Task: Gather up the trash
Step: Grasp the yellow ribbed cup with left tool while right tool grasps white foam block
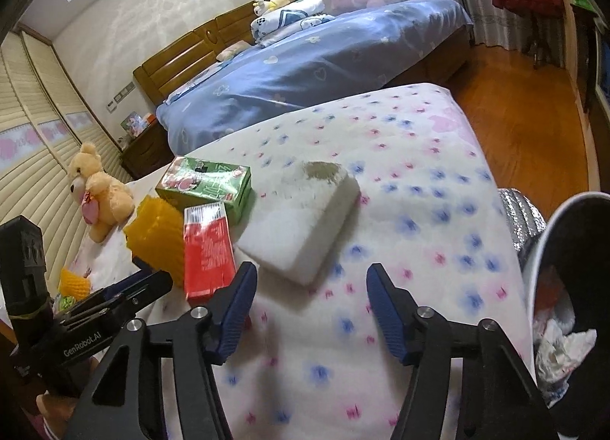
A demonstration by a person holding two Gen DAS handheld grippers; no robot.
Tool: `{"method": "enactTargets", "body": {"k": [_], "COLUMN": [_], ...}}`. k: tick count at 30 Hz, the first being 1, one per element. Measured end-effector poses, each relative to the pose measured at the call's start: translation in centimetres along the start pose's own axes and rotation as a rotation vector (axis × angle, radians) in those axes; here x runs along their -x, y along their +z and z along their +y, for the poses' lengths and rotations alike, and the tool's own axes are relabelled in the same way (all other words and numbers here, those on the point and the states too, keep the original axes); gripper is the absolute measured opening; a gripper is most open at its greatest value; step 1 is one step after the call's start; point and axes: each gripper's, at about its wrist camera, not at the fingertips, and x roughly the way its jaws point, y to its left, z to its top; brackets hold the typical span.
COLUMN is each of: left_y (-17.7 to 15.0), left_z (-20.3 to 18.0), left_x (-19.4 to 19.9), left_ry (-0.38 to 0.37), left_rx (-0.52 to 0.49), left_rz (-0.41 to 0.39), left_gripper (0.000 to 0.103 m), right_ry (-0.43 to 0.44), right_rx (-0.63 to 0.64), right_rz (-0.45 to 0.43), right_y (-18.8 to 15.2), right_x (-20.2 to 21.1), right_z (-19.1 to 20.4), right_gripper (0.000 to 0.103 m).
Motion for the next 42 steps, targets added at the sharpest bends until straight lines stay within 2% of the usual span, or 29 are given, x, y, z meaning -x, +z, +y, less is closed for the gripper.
{"method": "enactTargets", "body": {"k": [2,3,4,7,9,12,18,25,42], "left_y": [0.2,0.3,0.4,0.6,0.7,0.6,-0.7,-2.4,-4.3], "left_z": [0.0,0.1,0.2,0.2,0.0,-0.3,-0.3,-0.6,-6.9], "left_x": [-0.7,-1.1,-1.5,-1.9,-2.0,-1.8,-0.1,1.6,3.9], "left_ry": [-0.001,-0.003,-0.010,-0.022,-0.032,-0.026,-0.017,-0.049,-0.177], "left_rx": [-0.002,0.000,0.004,0.001,-0.011,-0.025,-0.039,-0.039,-0.155], "left_rz": [0.002,0.007,0.018,0.016,0.009,-0.004,-0.039,-0.026,-0.008], "left_gripper": [0.053,0.044,0.039,0.029,0.025,0.021,0.020,0.020,0.020], "right_ry": [-0.001,0.001,0.006,0.016,0.033,0.022,0.014,0.005,-0.051], "right_rx": [0.003,0.002,0.001,0.012,0.029,0.053,0.056,0.029,-0.034], "right_rz": [0.007,0.011,0.013,0.015,0.015,0.005,-0.006,-0.037,-0.099], "right_y": [0.3,0.4,0.4,0.5,0.4,0.2,-0.4,-1.7,-4.3], "right_x": [-0.5,-0.7,-0.8,-1.0,-1.0,-0.8,0.4,3.4,10.0], "right_z": [0.0,0.0,0.1,0.4,0.8,1.2,1.0,-0.1,-3.9], "right_gripper": [0.054,0.053,0.052,0.045,0.026,0.024,0.022,0.022,0.022]}}
